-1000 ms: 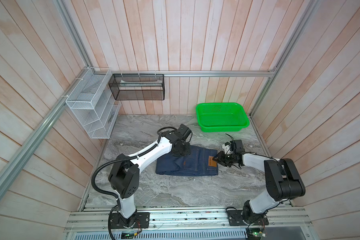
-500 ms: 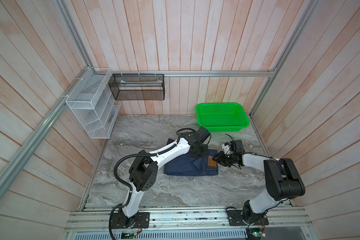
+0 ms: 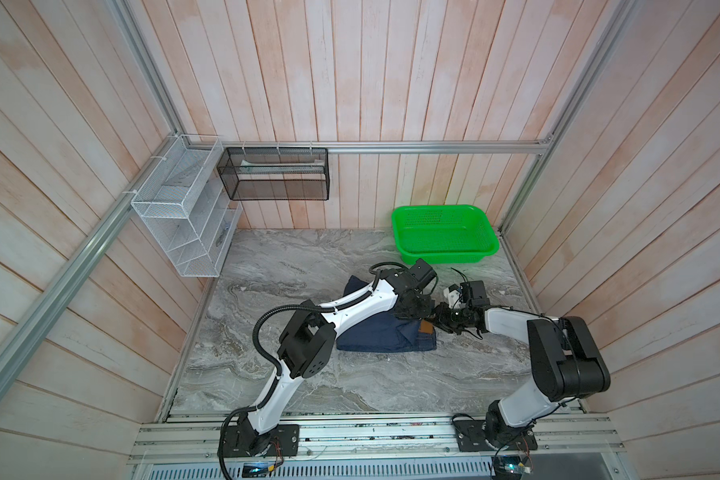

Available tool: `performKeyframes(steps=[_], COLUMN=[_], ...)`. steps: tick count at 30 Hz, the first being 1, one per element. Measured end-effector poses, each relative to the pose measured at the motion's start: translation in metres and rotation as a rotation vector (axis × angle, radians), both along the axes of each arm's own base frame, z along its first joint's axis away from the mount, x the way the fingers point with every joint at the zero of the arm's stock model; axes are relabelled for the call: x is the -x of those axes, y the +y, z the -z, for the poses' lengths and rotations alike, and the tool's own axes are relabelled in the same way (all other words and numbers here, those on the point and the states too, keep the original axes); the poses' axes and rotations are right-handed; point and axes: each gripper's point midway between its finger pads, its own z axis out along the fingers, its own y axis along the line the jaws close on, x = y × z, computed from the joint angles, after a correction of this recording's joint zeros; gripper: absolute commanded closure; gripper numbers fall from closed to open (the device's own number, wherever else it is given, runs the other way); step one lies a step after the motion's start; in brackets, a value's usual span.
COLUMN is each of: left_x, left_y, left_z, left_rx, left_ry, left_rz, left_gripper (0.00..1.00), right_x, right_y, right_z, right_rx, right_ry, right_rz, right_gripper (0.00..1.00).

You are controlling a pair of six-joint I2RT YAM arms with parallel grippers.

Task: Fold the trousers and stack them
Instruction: 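Fold the folded edge over toward the right gripper with the left gripper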

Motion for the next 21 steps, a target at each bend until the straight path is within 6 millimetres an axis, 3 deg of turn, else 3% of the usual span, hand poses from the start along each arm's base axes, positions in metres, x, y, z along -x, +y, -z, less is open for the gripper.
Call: performKeyframes(steps=[4,12,21], left_x=[-0.002,0.000,-0.002], left_y=[-0.003,-0.006,-0.013], left_z=[0.009,0.011,-0.004], left_rx=[-0.006,0.002,0.040], left_ry=[0.013,0.035,0.020], left_rz=[-0.004,-0.003,-0.003], left_gripper=[1.00,0.66,0.50], right_x=[0.000,0.000,0.003], right_y=[0.000,0.000,-0.005], right_z=[0.000,0.000,-0.002], right_rx=[-0.001,-0.001,0.024], right_ry=[-0.002,-0.002,0.008], right_rz=[-0.001,-0.001,0.016], right_gripper=[0.68,0.68,0.64])
